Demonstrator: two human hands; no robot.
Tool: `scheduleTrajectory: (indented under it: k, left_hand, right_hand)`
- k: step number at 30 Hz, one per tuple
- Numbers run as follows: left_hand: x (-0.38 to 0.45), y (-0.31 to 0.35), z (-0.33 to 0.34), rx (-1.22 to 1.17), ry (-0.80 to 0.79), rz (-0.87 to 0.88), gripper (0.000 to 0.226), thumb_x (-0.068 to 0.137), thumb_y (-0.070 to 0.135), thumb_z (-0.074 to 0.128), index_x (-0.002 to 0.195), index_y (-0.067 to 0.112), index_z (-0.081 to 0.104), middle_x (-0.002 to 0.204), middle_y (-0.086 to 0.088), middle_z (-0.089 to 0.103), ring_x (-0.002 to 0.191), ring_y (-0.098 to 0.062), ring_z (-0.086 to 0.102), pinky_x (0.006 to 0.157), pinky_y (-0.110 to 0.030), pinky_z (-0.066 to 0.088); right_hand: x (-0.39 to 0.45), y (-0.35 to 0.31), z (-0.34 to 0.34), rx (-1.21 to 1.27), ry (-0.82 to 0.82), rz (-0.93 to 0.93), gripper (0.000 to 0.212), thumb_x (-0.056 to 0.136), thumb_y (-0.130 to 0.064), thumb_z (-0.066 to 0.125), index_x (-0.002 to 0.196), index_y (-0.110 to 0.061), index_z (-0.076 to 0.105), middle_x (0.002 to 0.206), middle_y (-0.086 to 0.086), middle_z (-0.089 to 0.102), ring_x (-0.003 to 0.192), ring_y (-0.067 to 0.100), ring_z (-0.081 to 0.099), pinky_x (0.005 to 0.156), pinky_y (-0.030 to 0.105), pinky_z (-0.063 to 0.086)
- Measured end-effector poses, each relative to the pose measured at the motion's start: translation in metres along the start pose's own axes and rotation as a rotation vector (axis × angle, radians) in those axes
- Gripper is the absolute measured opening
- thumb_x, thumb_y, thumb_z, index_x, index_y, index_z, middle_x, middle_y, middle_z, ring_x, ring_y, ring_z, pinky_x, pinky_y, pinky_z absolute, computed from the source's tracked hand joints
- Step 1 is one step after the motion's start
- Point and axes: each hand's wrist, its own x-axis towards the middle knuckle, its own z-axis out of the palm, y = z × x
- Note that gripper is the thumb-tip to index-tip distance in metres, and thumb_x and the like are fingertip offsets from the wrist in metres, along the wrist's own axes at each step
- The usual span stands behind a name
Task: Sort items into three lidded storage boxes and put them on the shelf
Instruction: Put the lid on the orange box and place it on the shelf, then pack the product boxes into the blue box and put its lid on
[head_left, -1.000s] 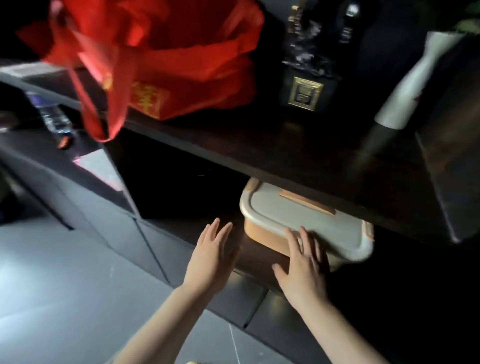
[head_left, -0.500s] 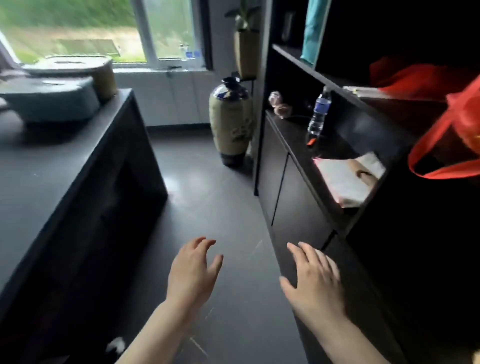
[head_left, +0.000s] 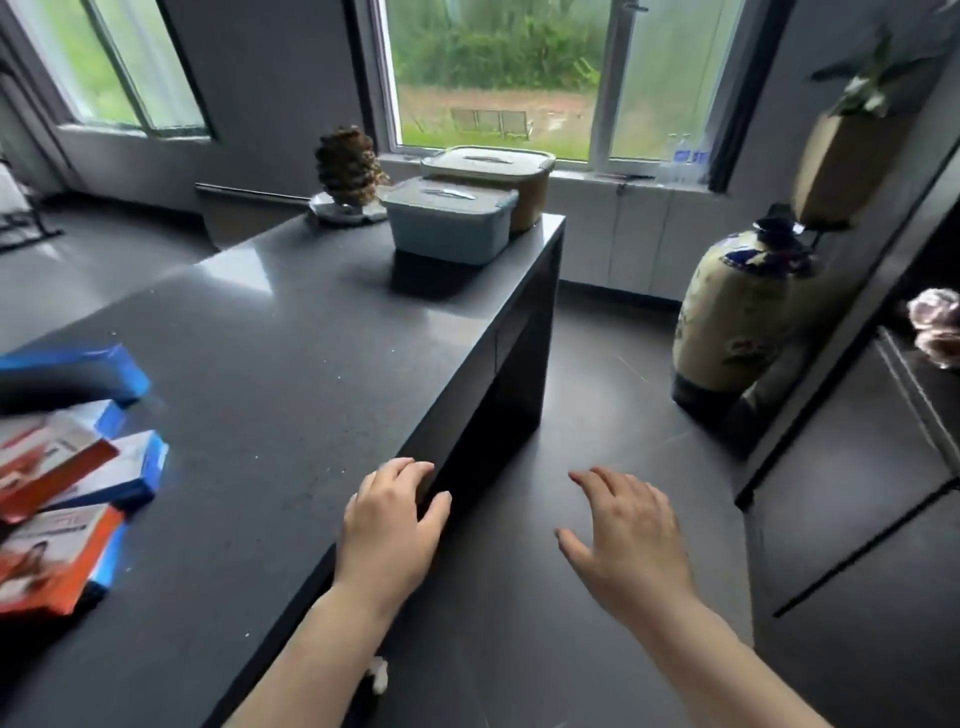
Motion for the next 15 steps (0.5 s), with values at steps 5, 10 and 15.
scheduleTrajectory:
  k: [5, 10, 15]
  left_hand:
    - [0.06, -0.016, -0.01, 0.017, 0.096, -0.093, 0.038, 0.089, 0.036, 0.059, 0.124, 0.021, 0.059, 0.13, 0.006, 0.055, 0.12, -0.016, 0.049, 0.101, -0.03, 0.038]
    - [0.131, -0.014, -0.002, 0.039, 0.163, -0.139, 0.039, 0.09, 0.039, 0.057, 0.126, 0.023, 0.057, 0.133, 0.007, 0.052, 0.124, -0.016, 0.046, 0.1, -0.033, 0.038]
    - [0.21, 0.004, 0.009, 0.023, 0.202, -0.191, 0.038, 0.09, 0.039, 0.057, 0.125, 0.023, 0.057, 0.133, 0.006, 0.052, 0.122, -0.017, 0.046, 0.098, -0.032, 0.038]
  right_hand:
    - [0.089, -0.018, 0.004, -0.002, 0.017, -0.105, 0.058, 0.086, -0.051, 0.048, 0.141, -0.034, 0.034, 0.143, -0.012, 0.038, 0.132, 0.011, 0.035, 0.11, 0.028, 0.019]
    - [0.185, -0.013, 0.006, 0.053, 0.079, -0.165, 0.058, 0.086, -0.049, 0.051, 0.139, -0.031, 0.039, 0.14, -0.01, 0.044, 0.13, 0.012, 0.037, 0.107, 0.027, 0.02]
    - [0.271, 0.014, 0.0, 0.05, 0.097, -0.216, 0.059, 0.085, -0.048, 0.053, 0.139, -0.03, 0.039, 0.139, -0.01, 0.045, 0.129, 0.013, 0.038, 0.106, 0.027, 0.02]
